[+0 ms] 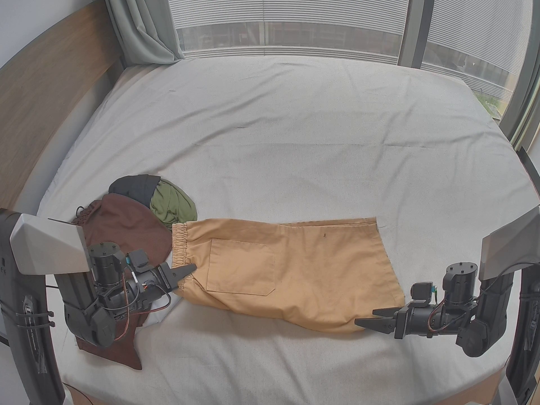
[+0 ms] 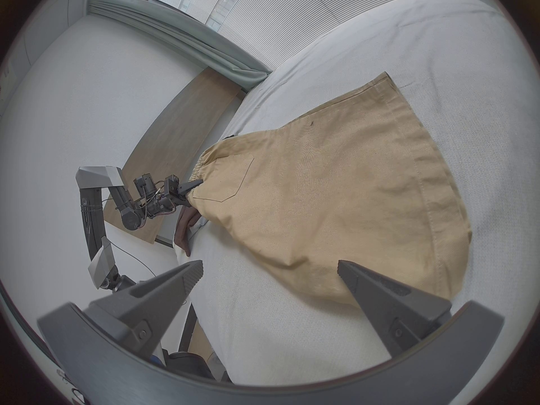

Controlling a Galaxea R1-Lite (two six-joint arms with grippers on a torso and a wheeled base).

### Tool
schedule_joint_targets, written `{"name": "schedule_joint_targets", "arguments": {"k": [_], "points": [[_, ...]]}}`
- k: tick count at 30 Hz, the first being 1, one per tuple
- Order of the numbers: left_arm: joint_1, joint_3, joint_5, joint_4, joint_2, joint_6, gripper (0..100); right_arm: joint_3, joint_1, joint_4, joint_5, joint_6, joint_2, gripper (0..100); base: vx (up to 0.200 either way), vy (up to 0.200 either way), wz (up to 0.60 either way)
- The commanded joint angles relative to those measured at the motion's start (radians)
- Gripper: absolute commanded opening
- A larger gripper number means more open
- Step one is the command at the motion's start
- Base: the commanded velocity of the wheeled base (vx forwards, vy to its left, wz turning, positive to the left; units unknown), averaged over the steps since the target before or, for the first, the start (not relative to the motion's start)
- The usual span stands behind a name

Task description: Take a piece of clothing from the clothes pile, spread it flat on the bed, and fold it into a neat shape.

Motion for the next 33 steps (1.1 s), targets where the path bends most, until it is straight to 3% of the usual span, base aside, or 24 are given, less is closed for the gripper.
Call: {"name": "schedule_joint_targets", "arguments": {"k": [1, 33], "points": [[0.012, 0.004, -0.007, -0.001, -0.005, 0.003, 0, -0.001, 0.001, -0.001, 0.000, 0.000, 0.001, 100, 0.000, 0.000, 0.00], [0.104, 0.024, -0.068, 0.001, -0.051, 0.013, 0, -0.003, -0.005, -0.001, 0.002, 0.000, -0.002, 100, 0.000, 0.000, 0.00]]}}
